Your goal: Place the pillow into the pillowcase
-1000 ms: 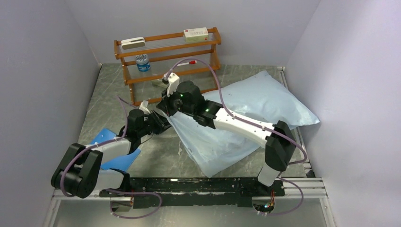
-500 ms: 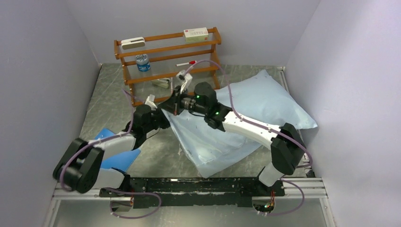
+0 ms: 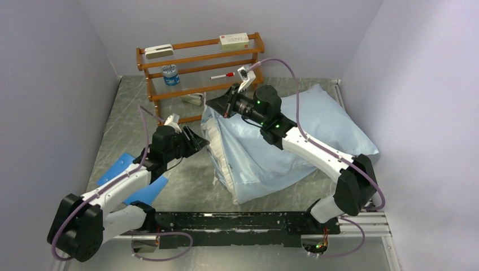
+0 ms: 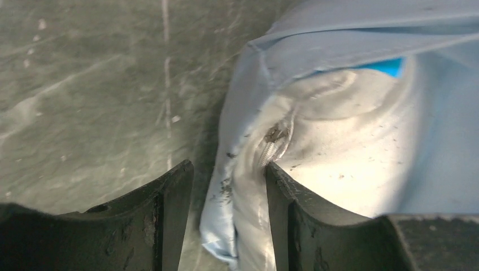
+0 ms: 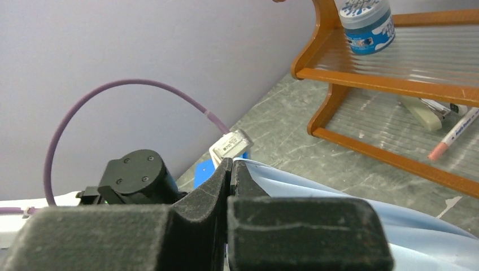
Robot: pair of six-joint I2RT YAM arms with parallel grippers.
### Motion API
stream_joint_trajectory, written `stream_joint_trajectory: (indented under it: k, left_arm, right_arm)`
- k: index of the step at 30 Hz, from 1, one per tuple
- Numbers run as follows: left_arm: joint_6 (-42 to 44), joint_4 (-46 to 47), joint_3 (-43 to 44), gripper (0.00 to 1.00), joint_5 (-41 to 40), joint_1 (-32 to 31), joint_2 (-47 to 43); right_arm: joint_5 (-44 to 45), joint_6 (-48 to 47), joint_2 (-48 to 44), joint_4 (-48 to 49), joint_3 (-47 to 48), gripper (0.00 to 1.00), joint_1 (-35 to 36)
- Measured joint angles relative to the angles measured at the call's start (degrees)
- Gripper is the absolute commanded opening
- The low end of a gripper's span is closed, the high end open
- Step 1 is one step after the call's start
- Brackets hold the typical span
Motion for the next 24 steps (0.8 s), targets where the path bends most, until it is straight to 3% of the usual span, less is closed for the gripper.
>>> stream_joint_trajectory:
  k: [5, 9, 13, 16, 24]
  left_arm:
    - [2.49, -2.05, 0.04, 0.58, -1.25, 0.00, 2.40]
    - [2.60, 6.71, -2.01, 0.56, 0.28, 0.02, 6.32]
    - [0.68, 18.64, -4.68, 0.52, 4.24, 0.00, 15.72]
    - [0.61, 21.20, -4.90, 0.53, 5.07, 0.00, 18.56]
    - [3.76, 14.43, -5.40, 0.56, 5.07, 0.00, 8.96]
  right_arm:
    - [-0.09, 0.50, 0.33, -1.18, 0.48, 0.00, 0.00]
    - [-0.83, 1.66, 1.42, -0.44, 0.63, 0.00, 0.00]
    - [-0.90, 2.03, 2.71, -1.14, 0.63, 0.00, 0.00]
    - [-0.66, 1.86, 2.99, -1.95, 0.63, 0.00, -0.02]
    - [0.42, -0.20, 2.97, -3.93, 2.47, 0.00, -0.68]
